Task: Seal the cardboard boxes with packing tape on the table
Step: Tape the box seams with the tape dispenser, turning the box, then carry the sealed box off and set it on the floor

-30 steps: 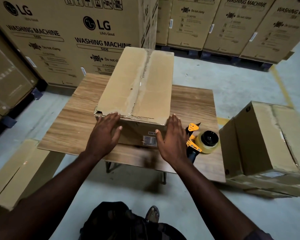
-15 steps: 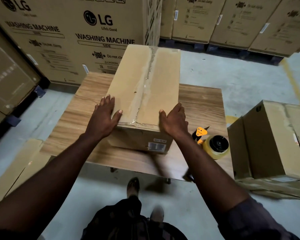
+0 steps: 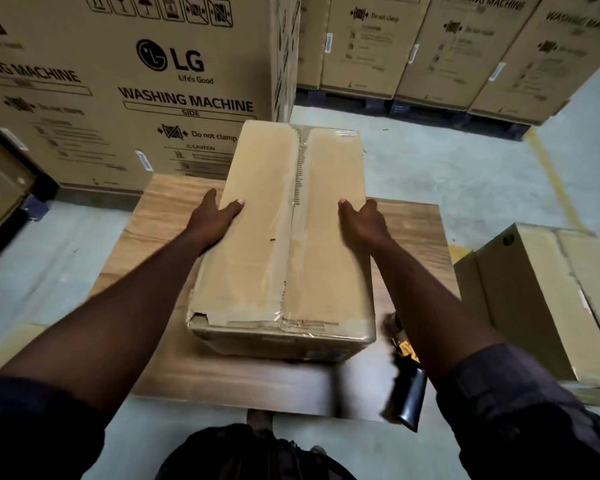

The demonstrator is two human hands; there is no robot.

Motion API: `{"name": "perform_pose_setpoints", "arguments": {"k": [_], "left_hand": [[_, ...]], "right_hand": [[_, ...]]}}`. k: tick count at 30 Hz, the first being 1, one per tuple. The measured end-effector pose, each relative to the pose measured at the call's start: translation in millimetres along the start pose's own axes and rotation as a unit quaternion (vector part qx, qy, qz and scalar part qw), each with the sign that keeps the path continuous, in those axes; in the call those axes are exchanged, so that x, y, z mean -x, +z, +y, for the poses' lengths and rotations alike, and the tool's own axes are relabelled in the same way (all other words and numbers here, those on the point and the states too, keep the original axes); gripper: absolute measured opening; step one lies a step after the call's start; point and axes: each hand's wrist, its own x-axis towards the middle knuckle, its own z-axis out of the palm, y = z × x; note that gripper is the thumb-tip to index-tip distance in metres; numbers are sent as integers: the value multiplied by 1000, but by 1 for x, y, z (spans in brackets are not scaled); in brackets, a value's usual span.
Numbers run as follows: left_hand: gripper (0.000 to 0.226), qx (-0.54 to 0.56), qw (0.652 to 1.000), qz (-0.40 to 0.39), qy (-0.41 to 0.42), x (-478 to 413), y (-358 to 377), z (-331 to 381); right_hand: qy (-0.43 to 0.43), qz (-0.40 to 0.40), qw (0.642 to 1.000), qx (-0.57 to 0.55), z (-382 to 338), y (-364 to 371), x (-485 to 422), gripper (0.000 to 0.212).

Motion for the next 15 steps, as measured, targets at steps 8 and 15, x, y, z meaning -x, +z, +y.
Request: {"name": "perform_pose_setpoints", "arguments": {"k": [8,15], "left_hand": [[38,197,973,-117,-18,-40,7,10],[29,264,953,-141,-46,-39,9,7]], "right_hand": [[42,-36,990,-128,7,-1,-34,63],[54,-74,978,-185,8,-3,-32,46]]}}
